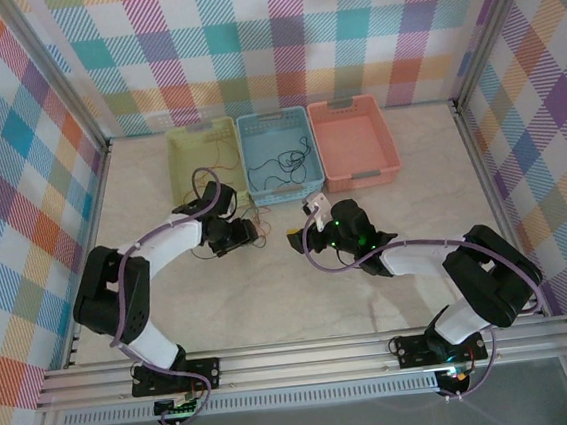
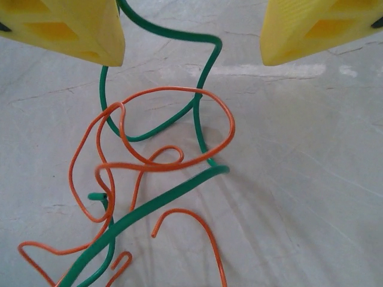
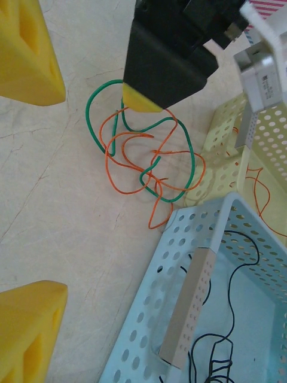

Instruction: Untangle the cables

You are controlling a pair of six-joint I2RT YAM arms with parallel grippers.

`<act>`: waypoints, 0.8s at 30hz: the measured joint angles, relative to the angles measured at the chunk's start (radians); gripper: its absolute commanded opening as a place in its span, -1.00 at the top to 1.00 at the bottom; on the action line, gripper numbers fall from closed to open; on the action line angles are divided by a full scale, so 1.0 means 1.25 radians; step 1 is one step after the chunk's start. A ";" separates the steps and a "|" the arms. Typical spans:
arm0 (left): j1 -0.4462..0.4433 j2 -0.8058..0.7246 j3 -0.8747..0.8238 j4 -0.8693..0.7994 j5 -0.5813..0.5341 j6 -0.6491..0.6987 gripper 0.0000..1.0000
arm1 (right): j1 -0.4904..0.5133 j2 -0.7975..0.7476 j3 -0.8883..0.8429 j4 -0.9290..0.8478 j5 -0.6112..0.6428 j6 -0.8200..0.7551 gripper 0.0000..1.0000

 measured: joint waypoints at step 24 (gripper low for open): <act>-0.025 -0.042 0.008 -0.003 -0.022 0.037 1.00 | 0.000 -0.004 -0.007 0.006 -0.005 0.000 -0.53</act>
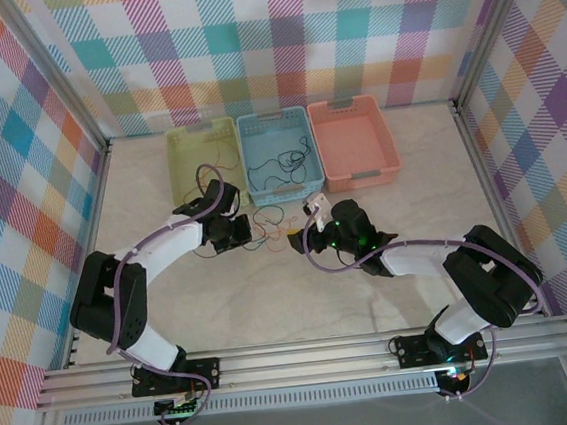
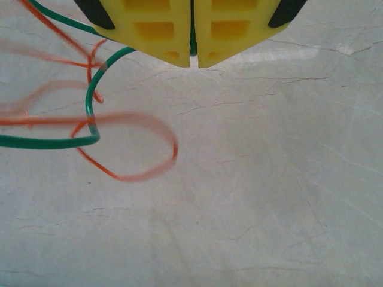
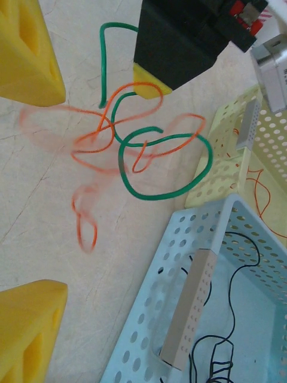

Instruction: Untangle the cables

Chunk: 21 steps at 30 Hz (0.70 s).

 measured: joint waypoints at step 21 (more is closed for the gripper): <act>-0.053 -0.122 -0.002 -0.025 0.053 0.063 1.00 | 0.000 -0.038 -0.061 0.118 -0.054 0.012 -0.56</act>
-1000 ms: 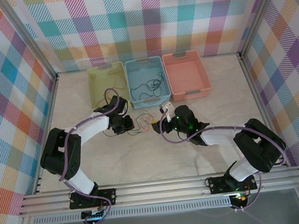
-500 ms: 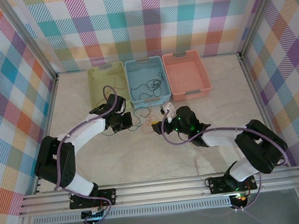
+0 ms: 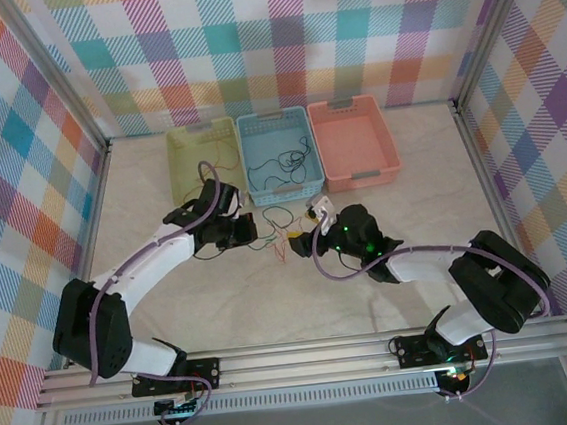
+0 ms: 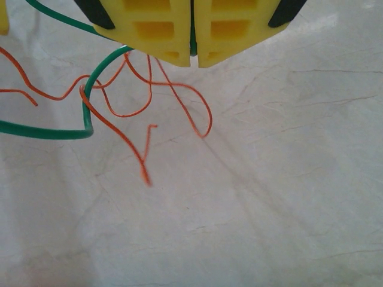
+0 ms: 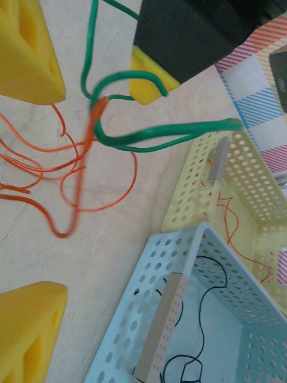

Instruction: Untangle the cables

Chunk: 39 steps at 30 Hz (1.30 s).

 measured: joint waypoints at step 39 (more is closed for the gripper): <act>-0.042 -0.165 -0.053 -0.039 0.008 0.008 1.00 | -0.001 0.021 0.156 -0.174 0.023 -0.075 0.13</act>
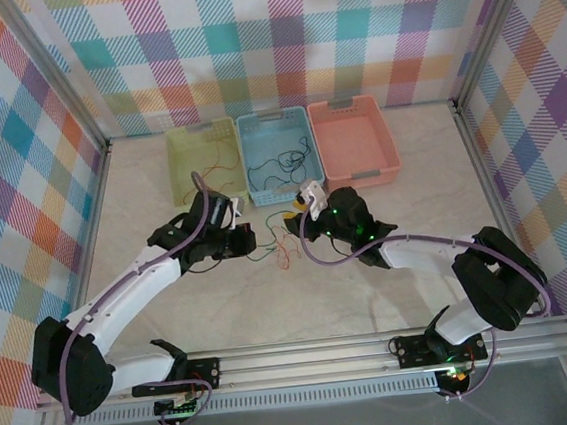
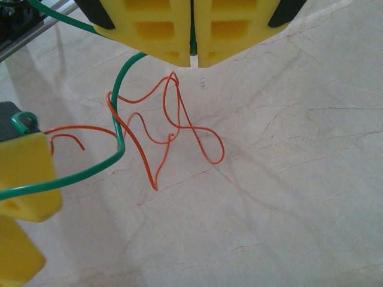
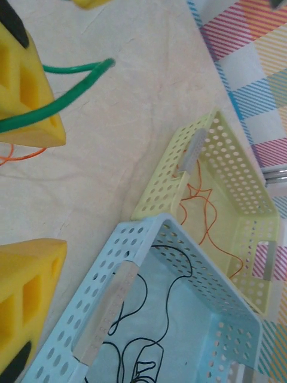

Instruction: Untangle the cables

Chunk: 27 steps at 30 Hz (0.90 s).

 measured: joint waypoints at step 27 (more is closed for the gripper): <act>0.000 -0.183 -0.067 0.008 0.070 -0.015 1.00 | -0.025 -0.114 -0.005 -0.138 0.340 -0.549 1.00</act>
